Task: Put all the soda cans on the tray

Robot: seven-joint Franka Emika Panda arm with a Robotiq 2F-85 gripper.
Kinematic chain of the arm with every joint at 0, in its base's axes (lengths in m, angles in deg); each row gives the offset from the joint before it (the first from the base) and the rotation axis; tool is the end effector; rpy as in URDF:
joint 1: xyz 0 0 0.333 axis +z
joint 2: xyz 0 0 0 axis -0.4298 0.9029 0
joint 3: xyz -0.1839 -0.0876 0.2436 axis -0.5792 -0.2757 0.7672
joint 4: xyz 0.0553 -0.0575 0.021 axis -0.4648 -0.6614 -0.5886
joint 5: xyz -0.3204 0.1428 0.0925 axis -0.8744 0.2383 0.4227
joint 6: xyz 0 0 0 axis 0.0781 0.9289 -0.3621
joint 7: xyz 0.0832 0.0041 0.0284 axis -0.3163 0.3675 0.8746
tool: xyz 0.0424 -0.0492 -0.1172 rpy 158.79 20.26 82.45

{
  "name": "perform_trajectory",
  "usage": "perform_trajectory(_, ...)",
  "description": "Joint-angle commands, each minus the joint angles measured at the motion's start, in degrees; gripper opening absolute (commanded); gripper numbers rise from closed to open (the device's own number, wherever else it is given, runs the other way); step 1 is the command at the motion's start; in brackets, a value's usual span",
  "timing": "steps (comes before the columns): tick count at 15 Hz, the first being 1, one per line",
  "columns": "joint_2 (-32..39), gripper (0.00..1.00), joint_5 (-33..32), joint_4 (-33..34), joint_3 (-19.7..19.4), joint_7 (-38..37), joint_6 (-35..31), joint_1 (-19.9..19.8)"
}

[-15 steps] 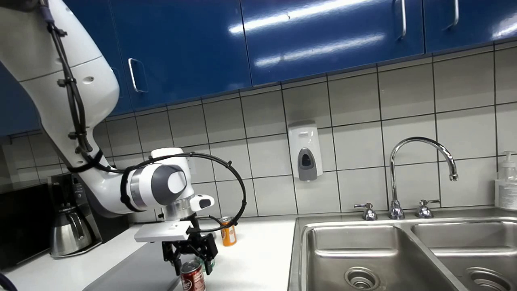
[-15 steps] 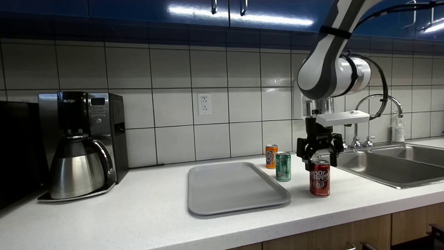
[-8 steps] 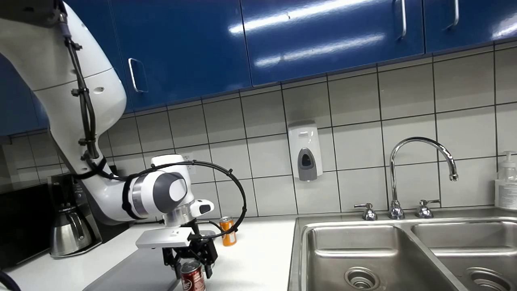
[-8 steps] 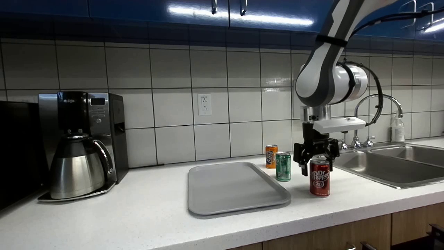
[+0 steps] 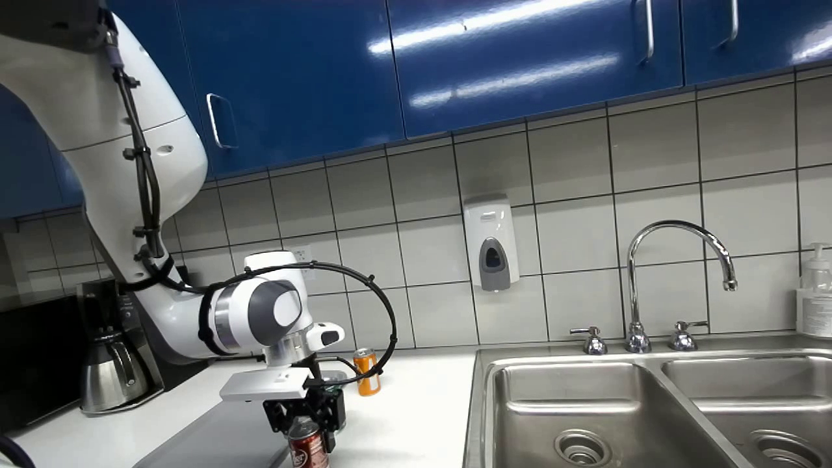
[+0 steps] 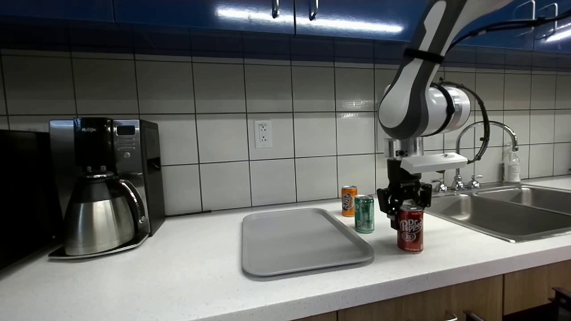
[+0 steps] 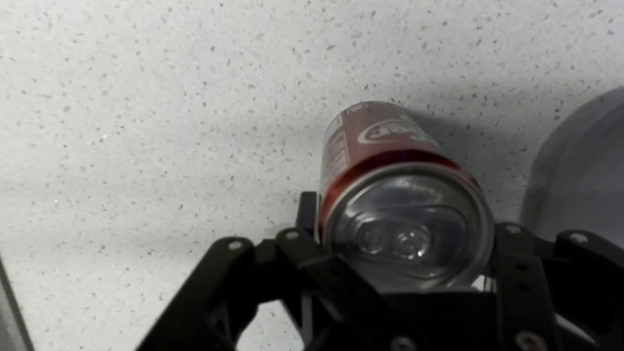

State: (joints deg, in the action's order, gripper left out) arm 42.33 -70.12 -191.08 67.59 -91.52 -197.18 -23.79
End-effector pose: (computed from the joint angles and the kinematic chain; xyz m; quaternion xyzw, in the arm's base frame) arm 0.4173 0.0218 0.2351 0.9991 0.0337 0.0098 0.0223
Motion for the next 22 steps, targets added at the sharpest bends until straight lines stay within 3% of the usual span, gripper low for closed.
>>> perform_trajectory(1, 0.4, 0.38, -0.8, 0.9, -0.1, 0.6, -0.2, 0.0)
perform_trajectory(22, -8.4, 0.38, 1.0, -0.2, 0.7, 1.1, 3.4, 0.3)
